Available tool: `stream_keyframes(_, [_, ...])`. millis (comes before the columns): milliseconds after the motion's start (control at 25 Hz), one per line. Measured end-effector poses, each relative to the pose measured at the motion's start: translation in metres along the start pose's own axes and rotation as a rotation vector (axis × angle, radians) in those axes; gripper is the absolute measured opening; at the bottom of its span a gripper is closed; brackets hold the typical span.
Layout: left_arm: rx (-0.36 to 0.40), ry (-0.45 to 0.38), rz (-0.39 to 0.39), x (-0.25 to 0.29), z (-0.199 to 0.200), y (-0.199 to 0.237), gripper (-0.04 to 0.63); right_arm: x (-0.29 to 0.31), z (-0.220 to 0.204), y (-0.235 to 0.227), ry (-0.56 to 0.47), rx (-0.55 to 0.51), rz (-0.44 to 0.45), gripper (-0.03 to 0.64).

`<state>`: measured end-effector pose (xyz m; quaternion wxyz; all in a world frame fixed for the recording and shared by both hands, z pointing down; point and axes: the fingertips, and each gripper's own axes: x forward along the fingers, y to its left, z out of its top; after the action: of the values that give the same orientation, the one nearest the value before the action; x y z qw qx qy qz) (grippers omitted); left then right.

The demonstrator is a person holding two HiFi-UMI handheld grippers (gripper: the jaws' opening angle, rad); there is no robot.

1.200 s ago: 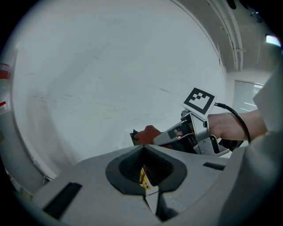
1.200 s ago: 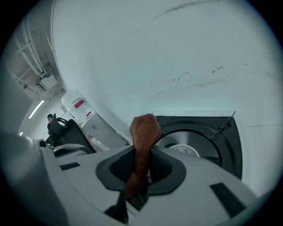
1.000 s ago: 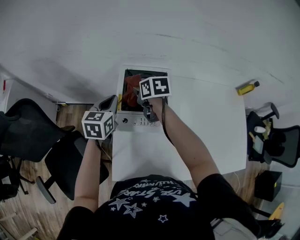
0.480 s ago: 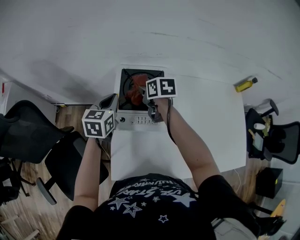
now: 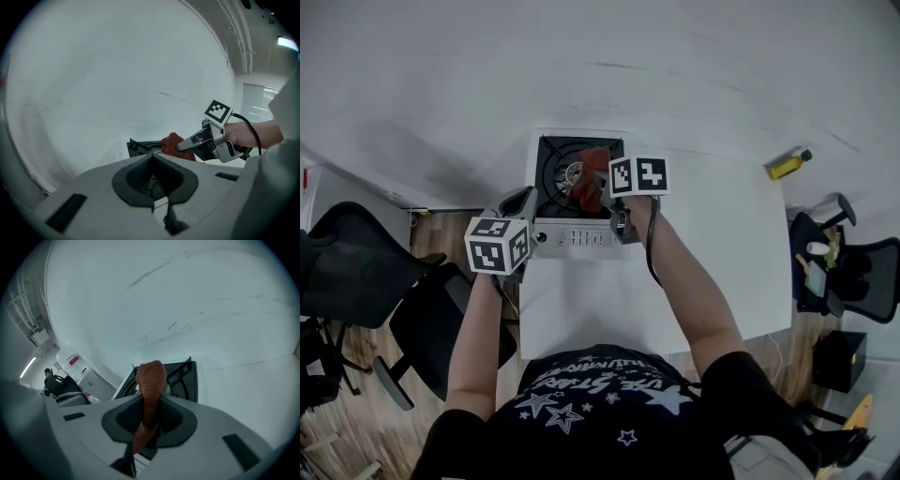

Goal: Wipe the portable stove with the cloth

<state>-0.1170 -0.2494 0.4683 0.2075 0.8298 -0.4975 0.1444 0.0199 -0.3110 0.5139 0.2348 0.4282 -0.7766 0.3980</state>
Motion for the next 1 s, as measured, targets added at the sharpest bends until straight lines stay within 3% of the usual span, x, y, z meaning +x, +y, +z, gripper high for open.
stream_keyframes(520, [0.020,0.013,-0.020,0.005,0.001,-0.014,0.008,-0.028,-0.008,-0.050,-0.031,0.110,-0.032,0.066])
stream_keyframes(1000, [0.024,0.011,-0.027,0.004,0.000,-0.024,0.008,-0.049,-0.031,-0.089,-0.030,0.143,-0.096,0.066])
